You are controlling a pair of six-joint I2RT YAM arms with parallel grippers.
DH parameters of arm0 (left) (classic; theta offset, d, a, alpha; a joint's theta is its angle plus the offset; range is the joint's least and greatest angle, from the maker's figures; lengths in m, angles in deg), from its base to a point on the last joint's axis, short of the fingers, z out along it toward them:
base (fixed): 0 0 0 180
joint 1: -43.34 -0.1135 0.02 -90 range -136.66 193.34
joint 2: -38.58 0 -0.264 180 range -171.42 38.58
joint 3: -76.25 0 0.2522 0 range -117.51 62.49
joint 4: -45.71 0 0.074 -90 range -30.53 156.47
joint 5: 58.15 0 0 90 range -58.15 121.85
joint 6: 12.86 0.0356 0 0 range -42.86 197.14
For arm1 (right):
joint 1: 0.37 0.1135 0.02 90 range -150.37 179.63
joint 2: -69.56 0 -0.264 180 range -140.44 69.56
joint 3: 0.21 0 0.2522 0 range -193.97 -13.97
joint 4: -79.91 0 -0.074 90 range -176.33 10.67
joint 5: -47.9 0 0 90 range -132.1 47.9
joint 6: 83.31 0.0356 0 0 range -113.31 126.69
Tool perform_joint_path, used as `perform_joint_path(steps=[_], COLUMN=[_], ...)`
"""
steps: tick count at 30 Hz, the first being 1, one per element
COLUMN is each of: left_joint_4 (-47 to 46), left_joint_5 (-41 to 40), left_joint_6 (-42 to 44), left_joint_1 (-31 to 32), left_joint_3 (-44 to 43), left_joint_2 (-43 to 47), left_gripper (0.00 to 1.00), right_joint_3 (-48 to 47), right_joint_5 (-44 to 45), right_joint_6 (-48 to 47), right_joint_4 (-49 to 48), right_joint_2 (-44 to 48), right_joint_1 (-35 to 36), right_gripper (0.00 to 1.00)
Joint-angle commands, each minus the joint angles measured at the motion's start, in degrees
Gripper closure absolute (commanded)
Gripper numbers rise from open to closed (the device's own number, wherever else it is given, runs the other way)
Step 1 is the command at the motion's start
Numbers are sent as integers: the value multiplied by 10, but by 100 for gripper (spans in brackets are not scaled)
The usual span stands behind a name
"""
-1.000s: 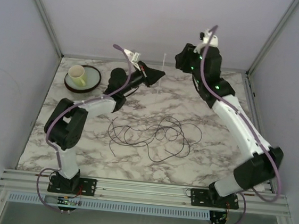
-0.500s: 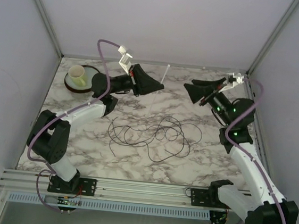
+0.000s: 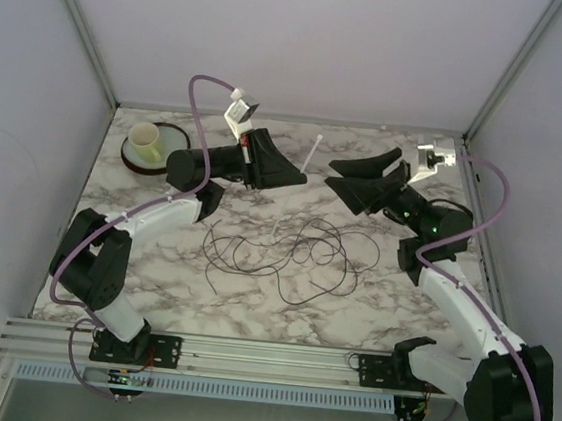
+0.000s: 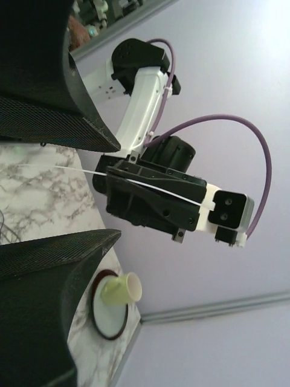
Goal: Zip-tie the wires
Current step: Pick up the ribbon at the center of the board.
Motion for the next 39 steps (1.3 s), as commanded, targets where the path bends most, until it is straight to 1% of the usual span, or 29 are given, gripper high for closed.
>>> perform_joint_path(steps=[1, 3, 5, 9, 12, 15, 19, 20, 21, 23, 24, 26, 29, 31, 32, 34, 38, 39], left_joint_4=[-186, -185, -185, -185, -185, -185, -184, -182, -177, -165, -161, -149, -114, -61, -20, 50, 206, 262], left_joint_5=[7, 7, 9, 11, 13, 12, 9, 9, 8, 6, 6, 1, -4, -8, -9, -21, -71, -89], left_joint_6=[-16, -14, -14, -13, -10, -8, 1, 5, 10, 24, 31, 47, 88, 136, 185, 253, 391, 427], left_joint_1=[6, 9, 10, 12, 12, 11, 11, 10, 10, 8, 6, 1, -6, -9, -9, -10, -12, -12], left_joint_3=[-16, -14, -14, -17, -17, -17, -18, -18, -17, -14, -12, -7, 7, 17, 22, 37, 54, 57], left_joint_2=[4, 5, 2, -2, -4, -7, -9, -9, -10, -10, -10, -4, 14, 35, 49, 81, 151, 172], left_gripper=[100, 100, 100, 100, 100, 100, 100, 97, 93, 81, 78, 63, 45, 38, 35, 30, 25, 24], right_joint_3=[-51, -52, -81, -104, -116, -121, -122, -122, -124, -130, -135, -148, -172, -193, -205, -225, -248, -251], right_joint_5=[-2, 14, 26, 36, 38, 37, 42, 47, 54, 69, 76, 95, 149, 206, 247, 325, 476, 510], right_joint_6=[33, 33, 33, 32, 33, 30, 16, 6, -9, -45, -67, -112, -201, -265, -295, -351, -441, -465], right_joint_4=[-46, -48, -45, -37, -42, -31, -6, 6, 27, 80, 110, 176, 300, 382, 420, 496, 566, 575], right_joint_2=[-36, -52, -70, -101, -116, -124, -119, -114, -107, -90, -80, -61, -34, -21, -16, -10, -13, -17], right_joint_1=[32, 45, 58, 79, 92, 100, 102, 102, 102, 102, 103, 106, 118, 134, 144, 169, 235, 251], right_gripper=[46, 47, 47, 50, 56, 68, 94, 100, 100, 100, 100, 100, 100, 100, 100, 100, 100, 100])
